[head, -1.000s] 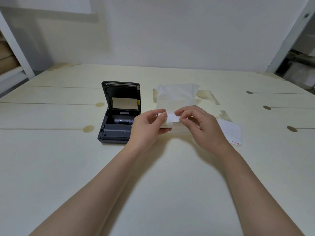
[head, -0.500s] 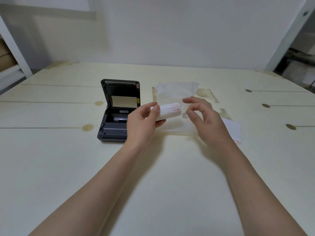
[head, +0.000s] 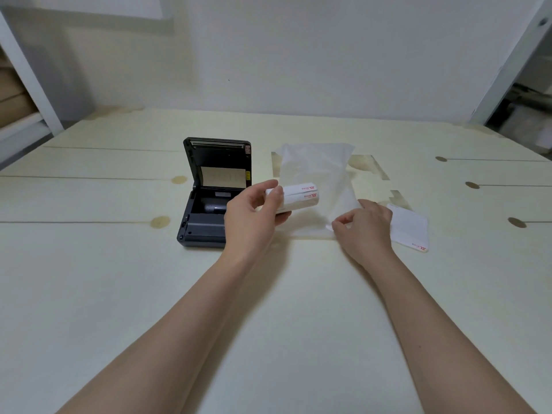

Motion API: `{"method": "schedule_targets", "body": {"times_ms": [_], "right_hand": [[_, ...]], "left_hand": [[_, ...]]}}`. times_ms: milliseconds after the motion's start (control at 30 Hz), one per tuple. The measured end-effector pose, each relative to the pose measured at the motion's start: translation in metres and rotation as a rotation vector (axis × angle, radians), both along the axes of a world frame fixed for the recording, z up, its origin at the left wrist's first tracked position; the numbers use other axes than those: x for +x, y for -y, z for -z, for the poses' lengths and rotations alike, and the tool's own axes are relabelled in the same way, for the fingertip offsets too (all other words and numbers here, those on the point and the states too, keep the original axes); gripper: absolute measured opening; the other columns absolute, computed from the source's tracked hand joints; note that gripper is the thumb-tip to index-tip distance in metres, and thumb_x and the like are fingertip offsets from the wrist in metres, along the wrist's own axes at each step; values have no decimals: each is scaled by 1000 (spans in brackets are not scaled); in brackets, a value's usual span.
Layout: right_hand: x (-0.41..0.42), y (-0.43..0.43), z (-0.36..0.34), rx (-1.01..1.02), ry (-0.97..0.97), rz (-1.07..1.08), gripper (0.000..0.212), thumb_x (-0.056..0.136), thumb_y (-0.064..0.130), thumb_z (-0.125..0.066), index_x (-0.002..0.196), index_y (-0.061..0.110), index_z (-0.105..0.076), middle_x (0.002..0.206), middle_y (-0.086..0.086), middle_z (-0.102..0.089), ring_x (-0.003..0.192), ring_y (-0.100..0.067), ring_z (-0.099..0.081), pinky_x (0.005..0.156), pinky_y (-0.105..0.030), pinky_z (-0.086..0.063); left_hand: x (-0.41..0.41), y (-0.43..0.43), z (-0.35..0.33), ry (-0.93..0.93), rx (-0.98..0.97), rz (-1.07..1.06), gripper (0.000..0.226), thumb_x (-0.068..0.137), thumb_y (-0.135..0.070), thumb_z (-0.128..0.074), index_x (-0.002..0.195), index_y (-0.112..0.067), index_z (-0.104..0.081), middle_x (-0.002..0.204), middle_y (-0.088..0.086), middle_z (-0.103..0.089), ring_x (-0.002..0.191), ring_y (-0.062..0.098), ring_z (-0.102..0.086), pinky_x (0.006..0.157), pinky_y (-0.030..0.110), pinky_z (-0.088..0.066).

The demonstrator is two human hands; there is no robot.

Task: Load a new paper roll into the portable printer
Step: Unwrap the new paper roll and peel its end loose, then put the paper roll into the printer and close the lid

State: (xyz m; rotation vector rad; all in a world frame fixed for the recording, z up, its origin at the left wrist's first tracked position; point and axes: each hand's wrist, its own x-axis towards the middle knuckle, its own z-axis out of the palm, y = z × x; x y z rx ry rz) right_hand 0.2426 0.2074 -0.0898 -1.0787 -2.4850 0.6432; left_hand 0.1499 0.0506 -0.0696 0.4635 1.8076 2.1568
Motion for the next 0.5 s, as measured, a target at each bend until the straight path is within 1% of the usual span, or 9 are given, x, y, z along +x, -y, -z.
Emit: {"method": "schedule_targets", "body": {"times_ms": [67, 167, 267, 333, 367, 400, 433, 500], "right_hand": [[-1, 0, 1, -5, 34, 5, 19, 84, 38, -65, 89, 24, -76, 144, -9, -45, 137, -31, -24, 107, -28, -17], [1, 2, 0, -11, 81, 6, 29, 80, 48, -66, 97, 26, -73, 148, -8, -41, 139, -31, -22, 112, -33, -17], [5, 5, -5, 5, 140, -9, 40, 79, 53, -66, 107, 25, -70, 154, -7, -32, 143, -30, -16, 118, -39, -10], [7, 8, -7, 26, 181, -15, 47, 76, 57, -66, 111, 25, -68, 155, -7, -29, 145, -30, -12, 119, -44, -4], [8, 10, -8, 42, 170, -8, 50, 76, 58, -66, 113, 25, -67, 155, -6, -28, 145, -29, -11, 119, -44, -2], [7, 14, -10, 61, 106, 5, 51, 77, 57, -66, 115, 24, -66, 155, -6, -30, 145, -28, -12, 119, -42, -3], [7, 18, -14, 81, -16, 9, 49, 79, 53, -66, 117, 23, -65, 153, -6, -34, 144, -27, -15, 118, -37, -8], [7, 30, -28, 71, -318, -57, 40, 84, 43, -67, 119, 25, -64, 146, -2, -43, 138, -21, -26, 110, -25, -21]], "left_hand": [[0, 1, 0, 2, -5, -6, 21, 95, -20, -63, 115, -16, -69, 110, 10, -71, 75, 13, -77, 80, 29, -62], [2, 3, 0, -2, -4, -7, 23, 95, -20, -63, 117, -15, -69, 111, 11, -71, 83, 19, -77, 74, 22, -61], [5, 5, -2, -13, 1, -12, 24, 94, -19, -63, 117, -14, -69, 111, 12, -71, 86, 19, -76, 75, 24, -61], [8, 6, -4, -12, 7, -5, 22, 94, -19, -63, 116, -15, -69, 111, 12, -70, 90, 21, -75, 75, 25, -61], [8, 8, -5, -15, 10, 2, 21, 94, -19, -63, 114, -16, -69, 112, 13, -70, 91, 22, -75, 75, 25, -61], [8, 10, -5, -24, 9, 11, 19, 94, -19, -63, 113, -18, -69, 112, 13, -70, 91, 23, -75, 76, 25, -61], [7, 13, -6, -41, 4, 22, 19, 94, -19, -63, 112, -19, -69, 111, 13, -71, 91, 22, -75, 77, 27, -61], [3, 23, -8, -84, -12, 51, 21, 94, -20, -63, 114, -19, -70, 110, 15, -71, 89, 23, -75, 79, 31, -62]]}}
